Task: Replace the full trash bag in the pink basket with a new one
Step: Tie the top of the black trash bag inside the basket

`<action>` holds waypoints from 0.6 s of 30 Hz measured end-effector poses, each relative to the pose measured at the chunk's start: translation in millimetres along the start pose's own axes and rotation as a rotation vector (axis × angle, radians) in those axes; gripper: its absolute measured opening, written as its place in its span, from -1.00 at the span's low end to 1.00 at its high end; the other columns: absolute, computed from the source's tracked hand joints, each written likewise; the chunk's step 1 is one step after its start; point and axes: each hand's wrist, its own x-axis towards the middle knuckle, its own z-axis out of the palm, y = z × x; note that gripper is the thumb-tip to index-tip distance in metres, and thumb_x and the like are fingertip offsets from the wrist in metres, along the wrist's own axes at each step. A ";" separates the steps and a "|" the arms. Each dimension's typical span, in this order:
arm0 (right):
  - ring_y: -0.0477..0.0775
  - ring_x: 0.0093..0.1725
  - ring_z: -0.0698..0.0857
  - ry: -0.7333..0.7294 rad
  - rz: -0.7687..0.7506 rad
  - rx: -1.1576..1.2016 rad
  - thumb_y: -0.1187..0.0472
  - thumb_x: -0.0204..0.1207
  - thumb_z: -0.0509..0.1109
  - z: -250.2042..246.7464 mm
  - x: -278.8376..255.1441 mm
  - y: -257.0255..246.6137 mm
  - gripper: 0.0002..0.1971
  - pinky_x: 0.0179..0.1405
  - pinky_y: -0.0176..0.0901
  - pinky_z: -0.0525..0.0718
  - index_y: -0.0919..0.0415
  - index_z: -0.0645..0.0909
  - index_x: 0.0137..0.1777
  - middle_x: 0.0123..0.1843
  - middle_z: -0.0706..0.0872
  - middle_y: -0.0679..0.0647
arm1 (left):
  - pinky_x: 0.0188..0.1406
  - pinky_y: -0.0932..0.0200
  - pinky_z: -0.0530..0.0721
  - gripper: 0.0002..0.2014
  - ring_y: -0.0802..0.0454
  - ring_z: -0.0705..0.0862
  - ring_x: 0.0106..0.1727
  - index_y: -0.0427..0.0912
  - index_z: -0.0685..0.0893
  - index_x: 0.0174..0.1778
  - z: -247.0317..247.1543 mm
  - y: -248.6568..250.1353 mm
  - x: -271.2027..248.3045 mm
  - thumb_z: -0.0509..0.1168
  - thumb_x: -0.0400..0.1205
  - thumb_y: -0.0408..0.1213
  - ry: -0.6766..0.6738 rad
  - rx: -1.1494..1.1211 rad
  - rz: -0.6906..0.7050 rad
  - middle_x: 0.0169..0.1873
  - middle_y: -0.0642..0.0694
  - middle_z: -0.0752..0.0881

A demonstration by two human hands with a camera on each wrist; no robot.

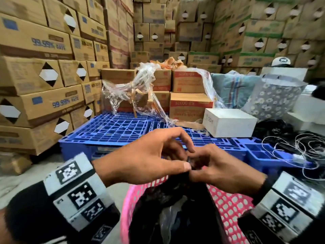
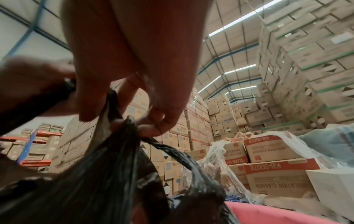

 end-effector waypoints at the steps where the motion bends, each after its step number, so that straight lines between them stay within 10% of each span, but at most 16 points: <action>1: 0.00 -0.29 0.53 0.048 -0.013 -0.014 0.16 0.45 0.44 -1.2 -3.9 0.7 -0.82 -0.30 0.23 0.55 0.30 0.72 -0.20 -0.31 0.66 0.33 | -0.22 0.23 0.63 -0.83 0.03 0.67 -0.27 -0.22 0.60 0.01 -1.2 6.3 7.9 0.36 0.55 -0.47 -0.037 0.020 0.010 -0.30 -0.23 0.76; 3: 0.09 -0.21 0.69 0.122 -0.020 -0.038 0.19 0.48 0.46 -7.8 -12.8 -0.3 -0.84 -0.16 0.35 0.62 0.30 0.76 -0.16 -0.21 0.74 0.34 | -0.26 0.27 0.64 -0.84 0.04 0.68 -0.31 -0.24 0.65 0.01 -4.8 9.4 26.9 0.32 0.56 -0.51 0.032 0.050 0.060 -0.33 -0.30 0.77; 7: 0.08 -0.10 0.80 0.134 -0.020 -0.045 0.31 0.45 0.47 -20.7 -32.9 -6.1 -0.91 -0.03 -0.09 0.74 0.21 0.80 -0.11 -0.12 0.84 0.15 | -0.01 0.48 0.57 -0.59 0.30 0.65 -0.10 0.00 0.66 0.28 3.8 -9.2 47.4 0.28 0.56 -0.46 -0.106 0.276 0.009 -0.15 0.12 0.67; 11: 0.11 -0.05 0.82 0.071 0.010 -0.025 0.53 0.44 0.41 -30.0 -47.4 -10.0 -0.78 0.00 -0.11 0.76 0.24 0.80 -0.10 -0.10 0.86 0.19 | 0.37 -0.08 0.55 -0.82 0.06 0.66 0.21 0.08 0.73 -0.06 20.6 -27.6 49.2 0.36 0.52 -0.30 -0.312 0.239 -0.036 0.14 -0.03 0.67; 18: -0.02 0.10 0.75 0.001 0.129 -0.164 0.47 0.38 0.43 -44.9 -67.4 -4.1 -0.79 0.15 -0.11 0.66 0.15 0.77 -0.25 0.05 0.78 0.00 | 0.17 -0.21 0.61 -0.63 -0.07 0.69 -0.01 -0.06 0.66 -0.27 -3.7 -38.5 47.3 0.40 0.33 0.20 -0.148 0.380 -0.047 -0.08 -0.14 0.73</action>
